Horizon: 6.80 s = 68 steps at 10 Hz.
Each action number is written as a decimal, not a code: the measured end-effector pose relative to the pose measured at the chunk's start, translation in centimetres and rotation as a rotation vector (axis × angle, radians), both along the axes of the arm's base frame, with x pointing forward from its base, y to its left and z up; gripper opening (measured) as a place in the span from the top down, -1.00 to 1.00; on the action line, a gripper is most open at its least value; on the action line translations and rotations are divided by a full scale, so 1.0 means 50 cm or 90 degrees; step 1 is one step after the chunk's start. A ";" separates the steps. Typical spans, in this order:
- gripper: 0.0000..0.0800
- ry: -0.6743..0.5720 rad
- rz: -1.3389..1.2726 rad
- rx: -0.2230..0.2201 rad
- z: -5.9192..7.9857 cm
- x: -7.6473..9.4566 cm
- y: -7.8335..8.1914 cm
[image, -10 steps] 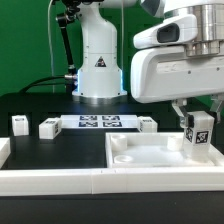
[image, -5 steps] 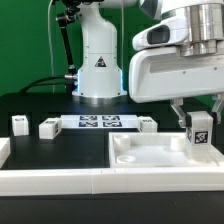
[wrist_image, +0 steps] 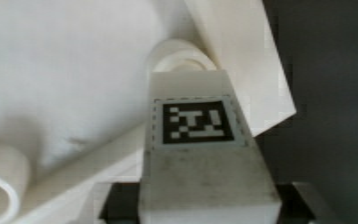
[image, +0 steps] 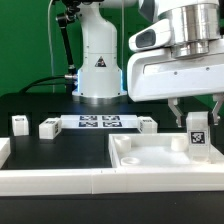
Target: Assemble square table
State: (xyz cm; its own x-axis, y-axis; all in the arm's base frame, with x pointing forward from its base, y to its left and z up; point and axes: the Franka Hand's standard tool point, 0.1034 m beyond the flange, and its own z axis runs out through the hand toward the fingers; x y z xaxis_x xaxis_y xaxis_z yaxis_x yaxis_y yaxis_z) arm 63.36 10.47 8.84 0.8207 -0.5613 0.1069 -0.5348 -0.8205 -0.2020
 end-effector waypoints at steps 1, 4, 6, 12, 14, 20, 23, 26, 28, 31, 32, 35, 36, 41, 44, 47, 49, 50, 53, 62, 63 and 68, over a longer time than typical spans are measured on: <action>0.27 0.010 -0.065 0.011 0.000 -0.001 -0.003; 0.27 0.043 -0.235 0.054 -0.003 -0.005 -0.014; 0.26 0.059 -0.314 0.071 -0.004 -0.008 -0.018; 0.26 0.108 -0.583 0.116 -0.003 -0.023 0.018; 0.26 0.115 -0.628 0.128 -0.003 -0.024 0.020; -0.57 0.080 -0.333 0.074 -0.007 -0.023 0.012; -0.62 0.070 -0.121 0.041 -0.009 -0.008 0.017; -0.62 0.061 0.036 0.014 -0.009 -0.001 0.018; -0.62 0.046 0.120 -0.003 -0.009 0.000 0.016; -0.62 0.033 0.234 -0.038 -0.016 -0.007 0.021; -0.62 0.030 0.299 -0.064 -0.017 -0.008 0.027; -0.62 0.026 0.349 -0.075 -0.018 -0.006 0.010; -0.62 0.026 0.349 -0.075 -0.018 -0.006 0.009; 0.27 0.028 0.325 -0.069 -0.019 -0.007 0.006; 0.27 0.036 0.108 -0.021 -0.022 -0.010 0.005; 0.27 0.052 -0.102 0.022 -0.025 -0.014 0.014; 0.27 0.074 -0.238 0.046 -0.026 -0.018 0.020; 0.27 0.089 -0.309 0.058 -0.027 -0.019 0.024; 0.27 0.112 -0.455 0.097 -0.028 -0.019 0.023; -0.60 0.097 -0.137 0.045 -0.020 -0.013 0.029; -0.62 0.097 -0.059 0.028 -0.017 -0.010 0.031; -0.62 0.071 0.226 -0.045 -0.018 -0.013 0.022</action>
Offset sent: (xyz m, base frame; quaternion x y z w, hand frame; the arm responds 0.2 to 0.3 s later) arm 0.0066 0.0097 -0.0018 0.0065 -0.0471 0.2663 0.9627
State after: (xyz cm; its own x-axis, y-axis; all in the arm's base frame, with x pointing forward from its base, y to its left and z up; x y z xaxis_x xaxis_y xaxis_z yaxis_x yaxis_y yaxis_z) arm 62.70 11.56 7.92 0.9715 -0.2344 0.0346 -0.2303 -0.9685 -0.0946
